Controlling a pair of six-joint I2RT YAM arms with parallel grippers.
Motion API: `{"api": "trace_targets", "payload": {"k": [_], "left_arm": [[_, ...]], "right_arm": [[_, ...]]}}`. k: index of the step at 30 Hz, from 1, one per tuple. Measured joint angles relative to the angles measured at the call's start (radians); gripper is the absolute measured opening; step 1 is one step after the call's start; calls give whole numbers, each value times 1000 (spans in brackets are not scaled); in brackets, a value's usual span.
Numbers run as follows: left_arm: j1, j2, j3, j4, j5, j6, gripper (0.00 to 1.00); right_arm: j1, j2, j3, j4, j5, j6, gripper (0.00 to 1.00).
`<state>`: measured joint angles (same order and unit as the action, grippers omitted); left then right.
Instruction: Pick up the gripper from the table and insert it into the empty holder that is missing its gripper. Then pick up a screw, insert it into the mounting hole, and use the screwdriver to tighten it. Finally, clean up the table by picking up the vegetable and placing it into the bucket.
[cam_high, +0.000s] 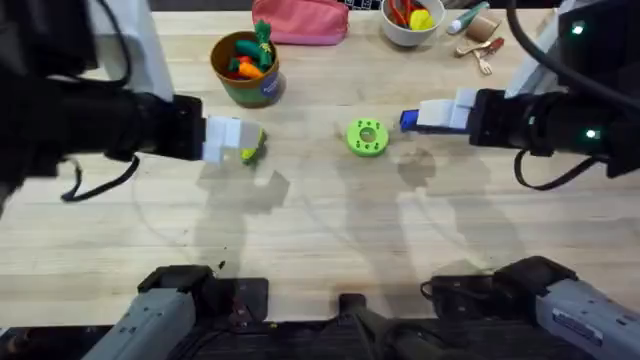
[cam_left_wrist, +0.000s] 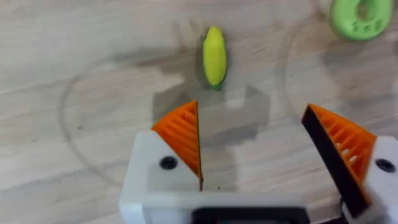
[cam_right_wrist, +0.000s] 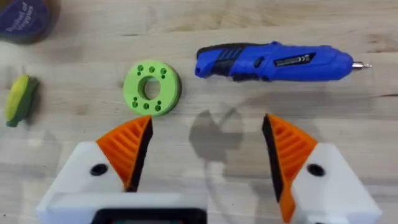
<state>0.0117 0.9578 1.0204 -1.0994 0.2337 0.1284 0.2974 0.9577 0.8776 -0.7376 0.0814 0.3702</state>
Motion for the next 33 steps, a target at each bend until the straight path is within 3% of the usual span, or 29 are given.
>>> {"api": "trace_targets", "payload": {"k": [6,12,18,27,31,32,33], "left_arm": [[-75,213,7,24,-133,-60,985],[-143,415,7,132,-182,-96,985],[-152,574,7,211,-196,-113,986],[-170,724,16,238,-212,-119,991],[-171,725,17,240,-214,-124,822],[-171,725,17,240,-213,-124,741],[-171,725,17,241,-213,-127,597]], "right_arm": [[0,0,0,0,0,0,986],[0,0,0,0,0,0,986],[0,0,0,0,0,0,986],[0,0,0,0,0,0,986],[0,0,0,0,0,0,986],[0,0,0,0,0,0,986],[0,0,0,0,0,0,987]]}}
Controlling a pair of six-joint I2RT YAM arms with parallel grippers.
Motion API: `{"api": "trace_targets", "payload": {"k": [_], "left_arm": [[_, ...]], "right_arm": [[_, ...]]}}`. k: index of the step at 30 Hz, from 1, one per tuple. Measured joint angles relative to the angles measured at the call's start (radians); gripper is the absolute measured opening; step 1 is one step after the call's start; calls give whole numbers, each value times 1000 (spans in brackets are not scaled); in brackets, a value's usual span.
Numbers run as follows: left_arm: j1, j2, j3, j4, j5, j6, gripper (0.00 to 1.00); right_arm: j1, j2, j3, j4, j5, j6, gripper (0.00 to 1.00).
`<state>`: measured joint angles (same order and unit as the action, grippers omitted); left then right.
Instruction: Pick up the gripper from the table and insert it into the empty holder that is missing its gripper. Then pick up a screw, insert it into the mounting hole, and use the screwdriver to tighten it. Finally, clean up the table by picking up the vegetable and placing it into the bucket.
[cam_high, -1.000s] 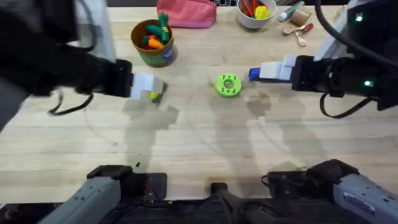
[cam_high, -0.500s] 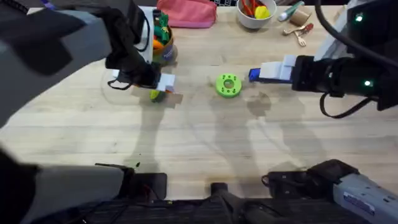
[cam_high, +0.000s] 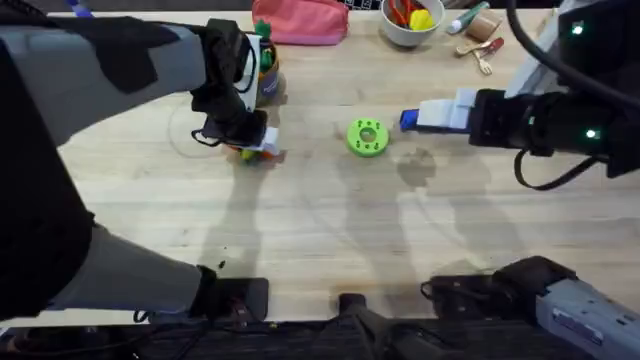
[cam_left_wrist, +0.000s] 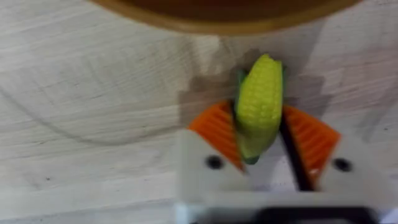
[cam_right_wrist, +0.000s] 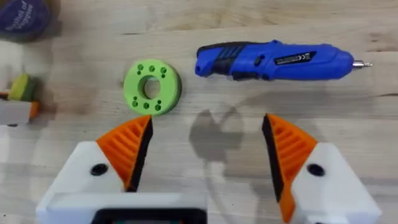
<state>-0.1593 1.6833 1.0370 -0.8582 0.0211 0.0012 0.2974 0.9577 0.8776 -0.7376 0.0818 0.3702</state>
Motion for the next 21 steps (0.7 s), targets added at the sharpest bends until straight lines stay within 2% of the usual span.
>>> {"api": "trace_targets", "payload": {"k": [3,4,5,11,14,17,21], "left_arm": [[-1,-2,2,7,0,-1,137],[-1,-1,3,10,0,0,48],[-1,-1,3,11,0,-1,25],[-1,-2,4,9,6,-27,32],[-1,-10,8,9,36,-34,32],[-2,-59,27,-15,52,-37,32],[-2,-189,105,-54,63,-40,32]], "right_arm": [[0,0,0,0,0,0,986],[0,0,0,0,0,0,987],[0,0,0,0,0,0,986],[0,0,0,0,0,0,987],[0,0,0,0,0,0,986],[0,0,0,0,0,0,986],[0,0,0,0,0,0,987]]}}
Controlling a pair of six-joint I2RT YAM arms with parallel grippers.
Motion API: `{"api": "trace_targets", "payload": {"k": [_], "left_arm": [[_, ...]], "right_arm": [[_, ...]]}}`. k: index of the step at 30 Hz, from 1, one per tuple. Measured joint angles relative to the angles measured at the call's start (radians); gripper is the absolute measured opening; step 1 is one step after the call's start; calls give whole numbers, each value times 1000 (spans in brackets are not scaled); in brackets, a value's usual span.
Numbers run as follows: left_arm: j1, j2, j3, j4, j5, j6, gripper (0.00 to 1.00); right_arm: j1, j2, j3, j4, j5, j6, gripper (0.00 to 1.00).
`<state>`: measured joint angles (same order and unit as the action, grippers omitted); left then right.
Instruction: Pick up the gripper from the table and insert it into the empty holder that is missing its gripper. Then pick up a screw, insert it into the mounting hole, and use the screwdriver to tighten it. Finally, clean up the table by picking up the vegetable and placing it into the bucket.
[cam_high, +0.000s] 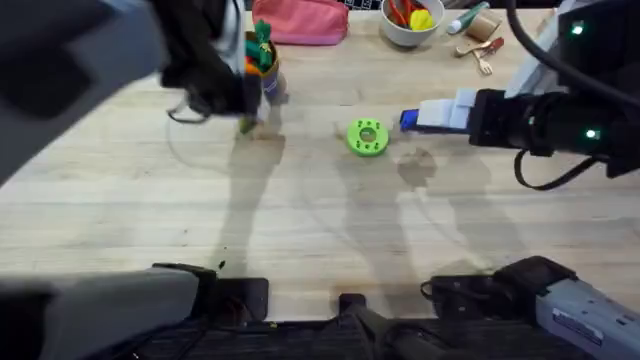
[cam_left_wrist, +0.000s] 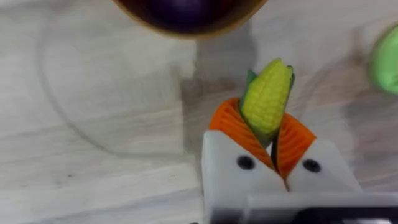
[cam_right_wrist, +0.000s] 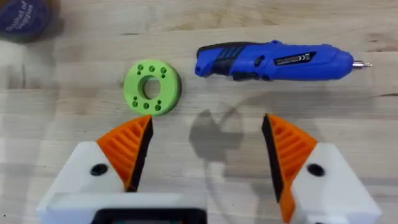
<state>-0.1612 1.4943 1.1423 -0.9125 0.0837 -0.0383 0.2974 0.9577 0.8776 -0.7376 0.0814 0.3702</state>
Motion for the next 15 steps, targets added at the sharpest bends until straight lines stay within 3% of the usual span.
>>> {"api": "trace_targets", "payload": {"k": [7,15], "left_arm": [[0,-186,155,-19,-39,0,32],[0,-195,201,23,-137,8,32]], "right_arm": [[0,0,0,0,0,0,986],[0,0,0,0,0,0,987]]}}
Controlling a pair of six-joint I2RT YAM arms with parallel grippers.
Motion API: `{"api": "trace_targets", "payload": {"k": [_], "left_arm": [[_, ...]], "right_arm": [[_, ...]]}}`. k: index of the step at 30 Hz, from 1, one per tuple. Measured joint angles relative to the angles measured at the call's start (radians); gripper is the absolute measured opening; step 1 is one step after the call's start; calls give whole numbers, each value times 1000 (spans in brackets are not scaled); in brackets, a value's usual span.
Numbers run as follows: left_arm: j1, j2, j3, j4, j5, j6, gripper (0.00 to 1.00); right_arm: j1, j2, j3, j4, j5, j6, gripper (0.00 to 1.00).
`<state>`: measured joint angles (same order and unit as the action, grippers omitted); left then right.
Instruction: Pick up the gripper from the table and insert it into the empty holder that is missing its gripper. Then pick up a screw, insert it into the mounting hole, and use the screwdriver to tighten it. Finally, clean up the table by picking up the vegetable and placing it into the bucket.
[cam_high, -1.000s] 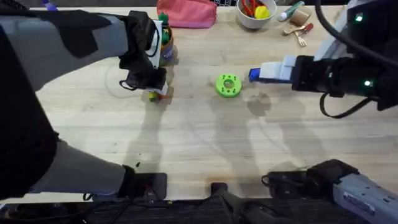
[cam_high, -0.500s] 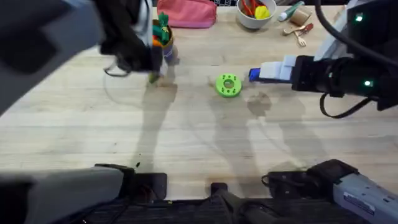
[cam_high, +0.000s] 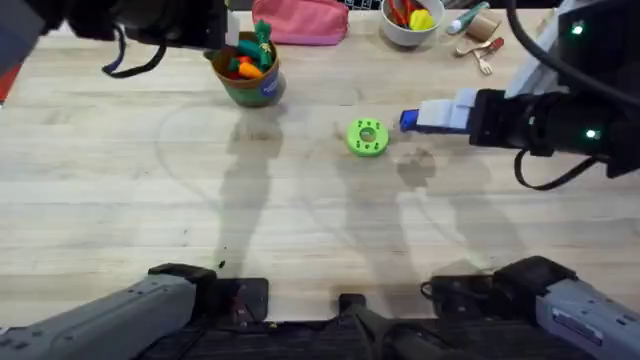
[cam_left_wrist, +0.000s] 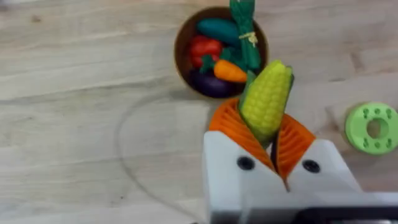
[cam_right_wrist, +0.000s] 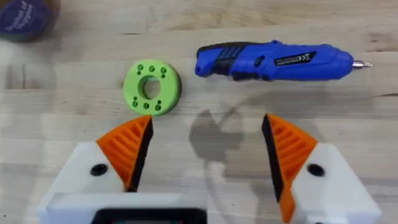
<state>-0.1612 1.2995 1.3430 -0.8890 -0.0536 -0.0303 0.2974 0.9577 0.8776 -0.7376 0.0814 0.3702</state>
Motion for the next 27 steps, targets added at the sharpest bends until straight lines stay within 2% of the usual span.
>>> {"api": "trace_targets", "payload": {"k": [7,13,16,21,27], "left_arm": [[17,132,0,124,-38,21,32],[100,278,0,252,-42,43,32],[132,327,0,293,-9,72,32],[133,405,0,326,32,112,32],[131,452,0,328,43,129,32]], "right_arm": [[0,0,0,0,0,0,986],[0,0,0,0,0,0,987],[0,0,0,0,0,0,986],[0,0,0,0,0,0,987],[0,0,0,0,0,0,986]]}}
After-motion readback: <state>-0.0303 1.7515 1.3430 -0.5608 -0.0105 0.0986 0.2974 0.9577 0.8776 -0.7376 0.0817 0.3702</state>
